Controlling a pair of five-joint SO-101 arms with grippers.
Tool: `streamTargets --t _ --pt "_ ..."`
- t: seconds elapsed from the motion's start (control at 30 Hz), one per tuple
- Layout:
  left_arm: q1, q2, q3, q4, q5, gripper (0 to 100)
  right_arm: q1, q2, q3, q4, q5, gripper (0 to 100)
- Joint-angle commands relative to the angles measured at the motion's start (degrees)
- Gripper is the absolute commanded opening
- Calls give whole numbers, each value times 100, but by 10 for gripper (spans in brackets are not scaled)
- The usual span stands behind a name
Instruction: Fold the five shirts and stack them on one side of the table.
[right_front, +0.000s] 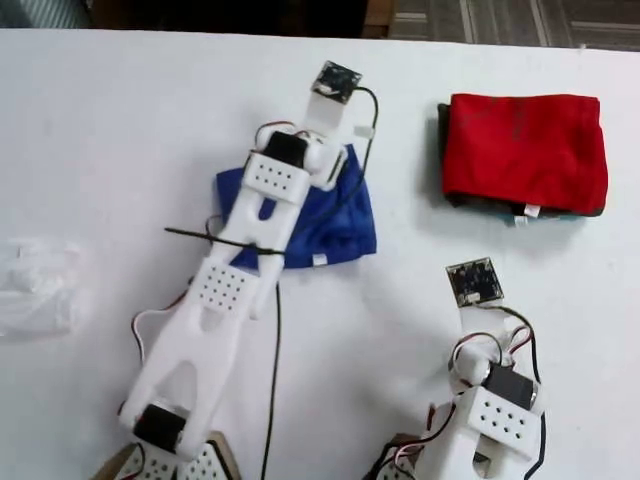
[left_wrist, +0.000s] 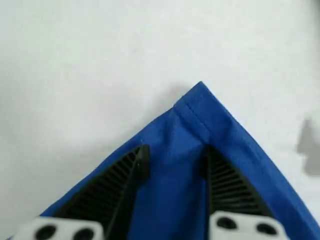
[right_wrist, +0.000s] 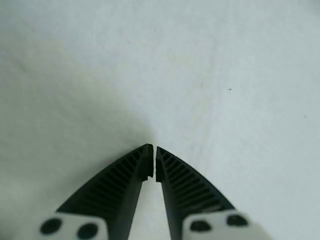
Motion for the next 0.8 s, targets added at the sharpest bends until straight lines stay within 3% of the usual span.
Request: streamTargets --t 0.0,0.47,0.63,0.77 --pt "79 -492 -189 -79 114 192 4 -101 -18 48 -9 19" --pt "35 -1618 -189 2365 44 192 4 -101 -18 48 -9 19" --pt "53 -1820 -40 2382 -193 192 4 -101 -18 48 -9 19" --pt "448 -2382 813 2382 -185 192 4 -101 -18 48 -9 19"
